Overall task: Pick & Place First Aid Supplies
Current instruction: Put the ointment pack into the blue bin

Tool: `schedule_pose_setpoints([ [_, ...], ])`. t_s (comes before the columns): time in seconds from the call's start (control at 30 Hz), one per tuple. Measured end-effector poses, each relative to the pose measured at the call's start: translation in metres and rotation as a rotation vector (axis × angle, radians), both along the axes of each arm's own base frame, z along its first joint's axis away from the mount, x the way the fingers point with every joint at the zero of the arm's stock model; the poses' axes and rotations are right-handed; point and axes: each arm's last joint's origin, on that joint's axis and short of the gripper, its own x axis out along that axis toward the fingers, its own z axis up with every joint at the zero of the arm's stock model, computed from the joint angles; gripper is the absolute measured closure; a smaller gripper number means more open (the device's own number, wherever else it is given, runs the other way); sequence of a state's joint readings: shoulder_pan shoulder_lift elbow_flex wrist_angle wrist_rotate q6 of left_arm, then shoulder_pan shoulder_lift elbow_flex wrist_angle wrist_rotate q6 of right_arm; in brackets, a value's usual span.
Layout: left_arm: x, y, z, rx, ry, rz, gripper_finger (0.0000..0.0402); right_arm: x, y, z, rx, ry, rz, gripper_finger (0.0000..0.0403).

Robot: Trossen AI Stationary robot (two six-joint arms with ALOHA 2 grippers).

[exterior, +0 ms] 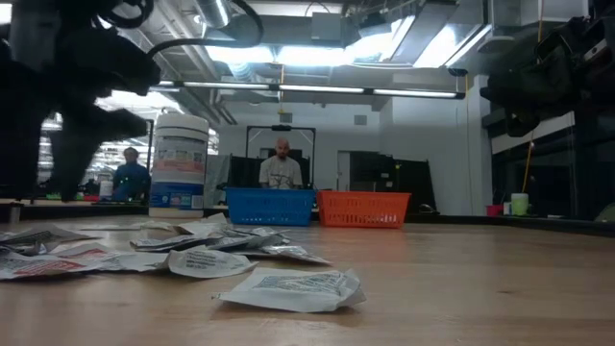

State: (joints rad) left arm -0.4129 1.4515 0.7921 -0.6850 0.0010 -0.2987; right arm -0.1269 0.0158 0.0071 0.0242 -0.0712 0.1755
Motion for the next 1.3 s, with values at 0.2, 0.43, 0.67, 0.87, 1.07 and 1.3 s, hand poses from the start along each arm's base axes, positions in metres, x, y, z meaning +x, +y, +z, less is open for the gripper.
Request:
schedule_pose_setpoints([
  [0.2,0.013,0.008,-0.015,0.121,-0.022,-0.085,0.0210,0.000,0.000,0.000,0.000,0.000,0.000,0.0303],
  [0.43,0.015,0.013,-0.018,0.020,0.026,-0.106,0.0207,0.000,0.000,0.000,0.000,0.000,0.000,0.0303],
  [0.67,0.015,0.015,-0.023,0.048,0.052,-0.159,0.0206,0.000,0.000,0.000,0.000,0.000,0.000,0.0303],
  [0.87,0.019,0.016,-0.033,0.057,0.085,-0.153,0.0209,0.000,0.000,0.000,0.000,0.000,0.000,0.0303],
  [1.07,0.020,0.015,-0.038,0.064,0.104,-0.152,0.0213,0.000,0.000,0.000,0.000,0.000,0.000,0.0303],
  [1.3,0.020,0.016,-0.039,0.077,0.103,-0.148,0.0274,0.000,0.000,0.000,0.000,0.000,0.000,0.0303],
])
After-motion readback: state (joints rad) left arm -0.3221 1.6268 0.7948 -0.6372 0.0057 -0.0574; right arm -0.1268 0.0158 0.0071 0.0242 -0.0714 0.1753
